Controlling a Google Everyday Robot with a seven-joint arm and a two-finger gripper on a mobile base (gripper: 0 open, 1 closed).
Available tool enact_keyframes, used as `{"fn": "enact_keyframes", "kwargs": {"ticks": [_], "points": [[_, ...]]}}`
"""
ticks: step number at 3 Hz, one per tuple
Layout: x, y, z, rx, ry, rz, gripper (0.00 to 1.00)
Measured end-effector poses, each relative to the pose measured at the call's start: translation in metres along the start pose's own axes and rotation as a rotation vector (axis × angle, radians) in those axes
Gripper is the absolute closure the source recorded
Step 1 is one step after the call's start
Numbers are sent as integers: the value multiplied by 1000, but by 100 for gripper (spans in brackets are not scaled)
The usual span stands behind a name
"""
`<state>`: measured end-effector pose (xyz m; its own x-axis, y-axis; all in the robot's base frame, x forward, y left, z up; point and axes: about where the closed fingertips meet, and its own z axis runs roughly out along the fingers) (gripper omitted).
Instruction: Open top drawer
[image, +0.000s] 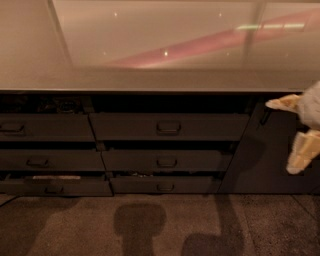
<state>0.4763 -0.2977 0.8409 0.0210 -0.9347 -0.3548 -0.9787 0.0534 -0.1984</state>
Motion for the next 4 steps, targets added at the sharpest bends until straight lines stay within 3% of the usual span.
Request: {"fn": "enact_keyframes", "kwargs": {"ticks": [1, 2, 3, 4], "points": [[17, 2, 7, -9, -241, -59, 0], [7, -5, 9, 5, -352, -102, 0], [7, -5, 9, 5, -351, -101, 0], [40, -24, 52, -28, -320, -6, 0]]}}
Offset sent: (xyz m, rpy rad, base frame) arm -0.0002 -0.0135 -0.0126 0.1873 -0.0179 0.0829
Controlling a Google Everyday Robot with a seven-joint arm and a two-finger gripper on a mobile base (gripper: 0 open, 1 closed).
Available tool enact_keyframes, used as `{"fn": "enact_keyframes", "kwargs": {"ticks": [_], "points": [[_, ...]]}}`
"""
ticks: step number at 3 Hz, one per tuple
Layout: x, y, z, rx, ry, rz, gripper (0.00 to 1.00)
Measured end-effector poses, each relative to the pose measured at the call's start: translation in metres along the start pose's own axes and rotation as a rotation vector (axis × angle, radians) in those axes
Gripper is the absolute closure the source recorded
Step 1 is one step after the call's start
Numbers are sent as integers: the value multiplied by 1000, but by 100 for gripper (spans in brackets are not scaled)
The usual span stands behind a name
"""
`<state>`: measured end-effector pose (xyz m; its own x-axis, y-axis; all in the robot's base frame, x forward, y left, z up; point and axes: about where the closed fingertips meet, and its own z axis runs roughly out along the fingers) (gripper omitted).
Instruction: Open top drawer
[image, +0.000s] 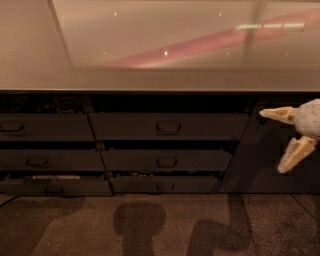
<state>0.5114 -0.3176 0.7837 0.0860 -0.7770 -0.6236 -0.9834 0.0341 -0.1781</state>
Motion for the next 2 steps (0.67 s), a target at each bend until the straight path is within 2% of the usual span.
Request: {"fn": "enact_keyframes", "kwargs": {"ticks": [1, 2], "points": [[84, -27, 52, -38, 0, 150, 0], [83, -27, 51, -38, 0, 149, 0]]}}
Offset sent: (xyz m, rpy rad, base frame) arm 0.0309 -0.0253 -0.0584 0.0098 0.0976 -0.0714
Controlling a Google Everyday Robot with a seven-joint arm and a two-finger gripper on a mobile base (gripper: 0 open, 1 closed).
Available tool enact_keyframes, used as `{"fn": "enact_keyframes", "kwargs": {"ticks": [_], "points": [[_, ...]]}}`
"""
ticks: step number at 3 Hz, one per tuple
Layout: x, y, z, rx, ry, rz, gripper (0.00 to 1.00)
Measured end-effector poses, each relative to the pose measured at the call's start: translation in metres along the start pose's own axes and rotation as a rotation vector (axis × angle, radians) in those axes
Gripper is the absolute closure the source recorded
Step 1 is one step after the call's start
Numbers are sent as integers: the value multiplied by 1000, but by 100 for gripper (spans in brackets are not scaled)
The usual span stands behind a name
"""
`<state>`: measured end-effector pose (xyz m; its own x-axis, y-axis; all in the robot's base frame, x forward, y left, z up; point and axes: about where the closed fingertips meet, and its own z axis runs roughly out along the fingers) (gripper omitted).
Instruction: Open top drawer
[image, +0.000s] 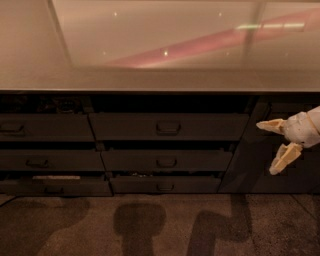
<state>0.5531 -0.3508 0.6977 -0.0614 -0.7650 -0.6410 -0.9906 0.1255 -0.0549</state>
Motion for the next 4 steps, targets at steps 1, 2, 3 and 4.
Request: {"fn": "enact_keyframes", "kwargs": {"ticks": [1, 2, 3, 4], "points": [[-7, 0, 4, 11, 16, -2, 0], [-43, -4, 13, 58, 94, -91, 0], [-43, 6, 24, 55, 120, -96, 0], [-43, 6, 24, 55, 120, -96, 0]]}}
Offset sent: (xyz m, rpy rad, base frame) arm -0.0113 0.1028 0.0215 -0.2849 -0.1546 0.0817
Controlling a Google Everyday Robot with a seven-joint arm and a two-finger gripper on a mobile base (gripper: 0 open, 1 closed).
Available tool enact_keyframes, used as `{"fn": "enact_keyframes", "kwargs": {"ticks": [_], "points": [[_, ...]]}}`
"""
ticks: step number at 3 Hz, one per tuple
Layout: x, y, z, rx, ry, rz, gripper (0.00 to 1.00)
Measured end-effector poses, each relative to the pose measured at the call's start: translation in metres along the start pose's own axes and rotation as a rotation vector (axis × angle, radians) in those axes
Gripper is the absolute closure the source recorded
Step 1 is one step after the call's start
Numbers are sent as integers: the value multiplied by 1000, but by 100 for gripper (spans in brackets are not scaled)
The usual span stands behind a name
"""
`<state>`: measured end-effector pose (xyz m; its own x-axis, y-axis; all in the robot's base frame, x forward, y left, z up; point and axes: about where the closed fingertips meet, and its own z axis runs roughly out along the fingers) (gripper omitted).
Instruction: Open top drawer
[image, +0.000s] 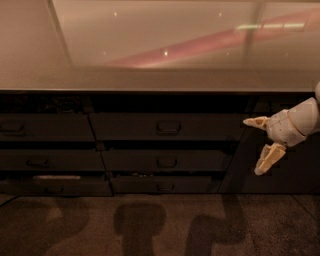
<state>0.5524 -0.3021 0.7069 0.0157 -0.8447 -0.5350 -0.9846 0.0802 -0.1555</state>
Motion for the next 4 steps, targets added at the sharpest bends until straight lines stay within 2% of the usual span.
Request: {"fn": "enact_keyframes", "kwargs": {"ticks": [1, 2, 4], "points": [[7, -16, 7, 8, 61, 29, 0], [14, -42, 16, 18, 151, 70, 0], [16, -44, 18, 19, 167, 83, 0]]}}
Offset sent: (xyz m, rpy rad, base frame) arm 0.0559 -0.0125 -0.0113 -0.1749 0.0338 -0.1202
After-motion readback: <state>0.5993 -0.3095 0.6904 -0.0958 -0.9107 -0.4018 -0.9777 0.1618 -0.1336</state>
